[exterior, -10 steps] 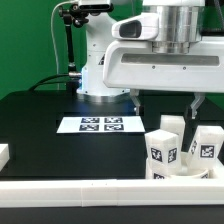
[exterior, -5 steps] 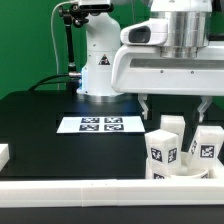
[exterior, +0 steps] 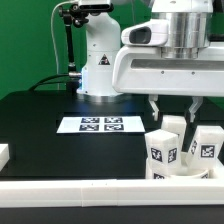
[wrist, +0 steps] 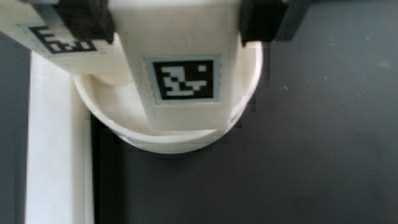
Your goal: Assemble stool
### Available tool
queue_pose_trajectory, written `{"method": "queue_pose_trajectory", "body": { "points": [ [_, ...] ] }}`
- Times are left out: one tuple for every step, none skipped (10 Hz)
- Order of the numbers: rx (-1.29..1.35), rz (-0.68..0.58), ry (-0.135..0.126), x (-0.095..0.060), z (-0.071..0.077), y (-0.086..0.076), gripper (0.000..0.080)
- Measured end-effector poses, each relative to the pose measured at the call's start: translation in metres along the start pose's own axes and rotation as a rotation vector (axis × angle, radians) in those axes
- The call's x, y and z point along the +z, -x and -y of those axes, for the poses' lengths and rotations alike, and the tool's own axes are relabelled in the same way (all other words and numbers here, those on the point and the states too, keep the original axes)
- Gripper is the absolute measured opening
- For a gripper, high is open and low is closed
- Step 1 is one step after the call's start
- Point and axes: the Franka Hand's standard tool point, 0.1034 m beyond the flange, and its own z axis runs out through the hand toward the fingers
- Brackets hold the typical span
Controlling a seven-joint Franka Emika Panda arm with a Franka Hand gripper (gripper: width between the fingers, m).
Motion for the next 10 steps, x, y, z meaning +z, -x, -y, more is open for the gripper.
{"method": "queue_pose_trajectory", "body": {
  "points": [
    [0.002, 0.000, 0.000, 0.0000, 0.0000, 0.0000, 0.0335],
    [0.091, 0.000, -0.002, 0.0000, 0.0004, 0.0001, 0.0335],
    [0.149, 0.001, -0.003, 0.0000, 0.0000, 0.0000, 0.0335],
    [0.275, 0.004, -0.011, 0.0003, -0.0009, 0.0001, 0.0335],
    [0.374, 0.006, -0.014, 0.0007, -0.0010, 0.0004, 0.0335],
    [0.437, 0.003, -0.015, 0.0008, -0.0006, 0.0002, 0.0337],
    [0.557, 0.003, -0.023, 0.0009, 0.0008, 0.0002, 0.0337],
    [0.631, 0.004, -0.023, 0.0010, 0.0017, 0.0005, 0.0337],
    [0.753, 0.006, -0.024, 0.0009, 0.0038, 0.0011, 0.0337],
    [0.876, 0.009, -0.034, 0.0010, 0.0062, 0.0012, 0.0337]
  ]
}}
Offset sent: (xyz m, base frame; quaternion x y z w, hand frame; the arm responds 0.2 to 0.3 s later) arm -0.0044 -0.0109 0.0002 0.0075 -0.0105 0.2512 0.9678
